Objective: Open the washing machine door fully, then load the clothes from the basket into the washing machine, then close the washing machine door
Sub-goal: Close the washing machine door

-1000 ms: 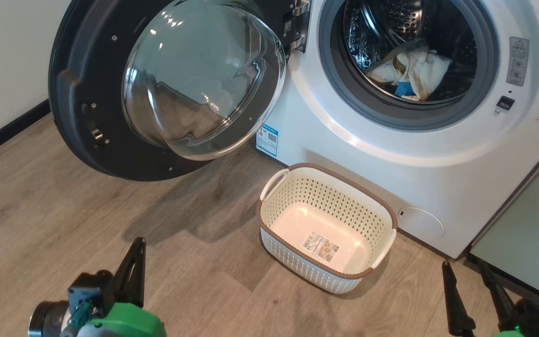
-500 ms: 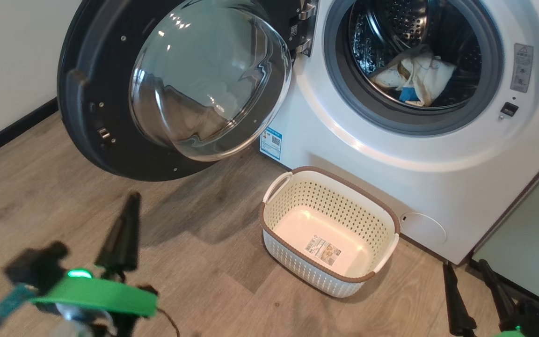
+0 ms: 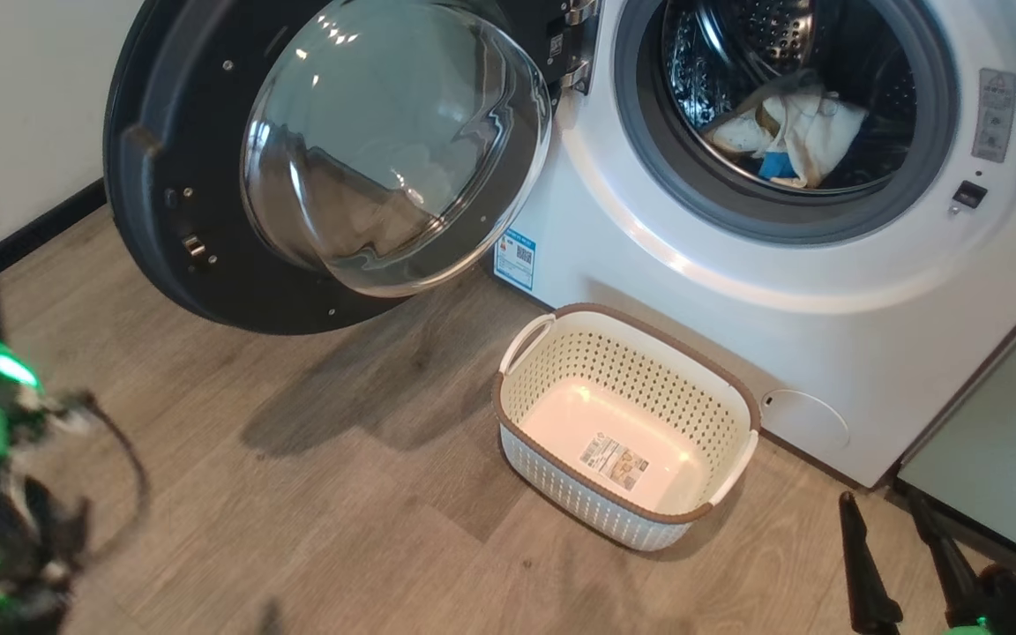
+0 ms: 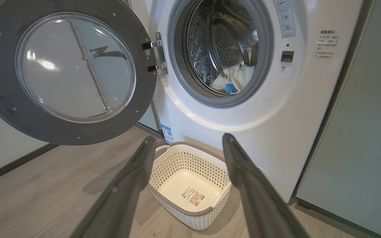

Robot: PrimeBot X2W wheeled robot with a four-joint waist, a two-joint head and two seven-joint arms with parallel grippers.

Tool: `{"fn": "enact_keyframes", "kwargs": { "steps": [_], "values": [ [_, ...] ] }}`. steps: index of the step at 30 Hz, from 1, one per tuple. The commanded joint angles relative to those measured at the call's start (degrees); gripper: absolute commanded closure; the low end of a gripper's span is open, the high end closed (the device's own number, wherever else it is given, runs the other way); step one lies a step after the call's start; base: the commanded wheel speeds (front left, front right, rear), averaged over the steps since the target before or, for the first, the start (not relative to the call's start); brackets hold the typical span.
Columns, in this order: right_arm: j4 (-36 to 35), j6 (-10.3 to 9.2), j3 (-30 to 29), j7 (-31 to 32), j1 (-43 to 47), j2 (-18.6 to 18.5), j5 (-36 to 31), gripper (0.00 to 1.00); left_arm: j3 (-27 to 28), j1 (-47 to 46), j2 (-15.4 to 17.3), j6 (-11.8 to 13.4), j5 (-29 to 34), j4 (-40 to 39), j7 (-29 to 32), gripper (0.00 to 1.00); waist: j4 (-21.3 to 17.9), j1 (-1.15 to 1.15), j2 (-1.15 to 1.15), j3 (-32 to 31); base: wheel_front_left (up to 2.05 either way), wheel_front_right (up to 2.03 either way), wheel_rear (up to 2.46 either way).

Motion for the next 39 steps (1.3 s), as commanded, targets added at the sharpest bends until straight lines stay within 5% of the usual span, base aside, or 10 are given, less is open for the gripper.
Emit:
{"fn": "enact_keyframes", "kwargs": {
  "steps": [1, 22, 31, 39],
  "values": [
    [-2.40, -0.16, 0.63, 0.02, -2.01, -0.99, -0.33, 0.00, 3.52, -4.93, 2.97, -0.32, -1.51, -1.20, 0.75, 1.00, 0.08, 0.00, 0.00, 0.40, 0.00, 0.00, 0.00],
    [-5.15, -0.16, 0.42, 2.74, -4.37, -0.99, -3.47, 0.00, 11.46, -31.21, 22.83, -0.81, -17.38, 44.56, 14.91, 1.00, -3.51, 0.00, 0.00, 5.80, 0.00, 0.00, 0.00],
    [-7.80, -0.16, 0.07, 4.38, -5.29, -1.03, -5.29, 0.00, 11.92, -35.36, 25.36, -0.94, -20.67, 58.41, 20.34, 1.00, -5.11, 0.00, 0.00, 9.62, 0.00, 0.00, 0.00],
    [-10.10, -0.16, -0.45, 6.01, -6.07, -2.19, -6.01, 0.00, 10.46, -36.41, 26.54, -1.03, -21.71, 62.07, 27.06, 1.00, -6.57, 0.00, 0.00, 12.92, 0.00, 0.00, 0.00]
  ]
}}
